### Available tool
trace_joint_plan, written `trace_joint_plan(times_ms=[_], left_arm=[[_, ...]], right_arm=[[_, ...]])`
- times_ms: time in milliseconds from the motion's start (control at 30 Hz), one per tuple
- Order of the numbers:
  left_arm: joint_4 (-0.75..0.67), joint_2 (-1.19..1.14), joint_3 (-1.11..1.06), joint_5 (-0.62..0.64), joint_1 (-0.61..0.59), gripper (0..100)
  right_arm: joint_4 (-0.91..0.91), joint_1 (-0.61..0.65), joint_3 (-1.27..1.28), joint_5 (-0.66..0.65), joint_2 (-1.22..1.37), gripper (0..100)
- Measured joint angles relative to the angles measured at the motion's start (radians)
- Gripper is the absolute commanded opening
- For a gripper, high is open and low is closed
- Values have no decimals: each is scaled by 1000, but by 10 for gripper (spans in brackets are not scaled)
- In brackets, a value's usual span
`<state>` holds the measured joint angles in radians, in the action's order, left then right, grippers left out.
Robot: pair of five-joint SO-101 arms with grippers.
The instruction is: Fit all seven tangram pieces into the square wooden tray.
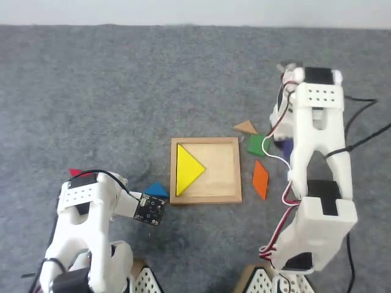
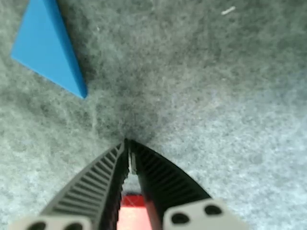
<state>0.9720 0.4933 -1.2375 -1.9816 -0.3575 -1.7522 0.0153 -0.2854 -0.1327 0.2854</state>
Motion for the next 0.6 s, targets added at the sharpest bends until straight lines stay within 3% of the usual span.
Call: trace_joint_plan(times_ms=[167, 400, 600], left_arm=[[0, 0, 0, 0, 0, 11], [-3, 0, 0, 0, 0, 11], [-3, 0, 0, 2, 0, 11]], right_arm=[[-2, 2, -152, 207, -40, 166], [-2, 28, -169, 393, -282, 169], [-3, 167, -23, 448, -341, 167]])
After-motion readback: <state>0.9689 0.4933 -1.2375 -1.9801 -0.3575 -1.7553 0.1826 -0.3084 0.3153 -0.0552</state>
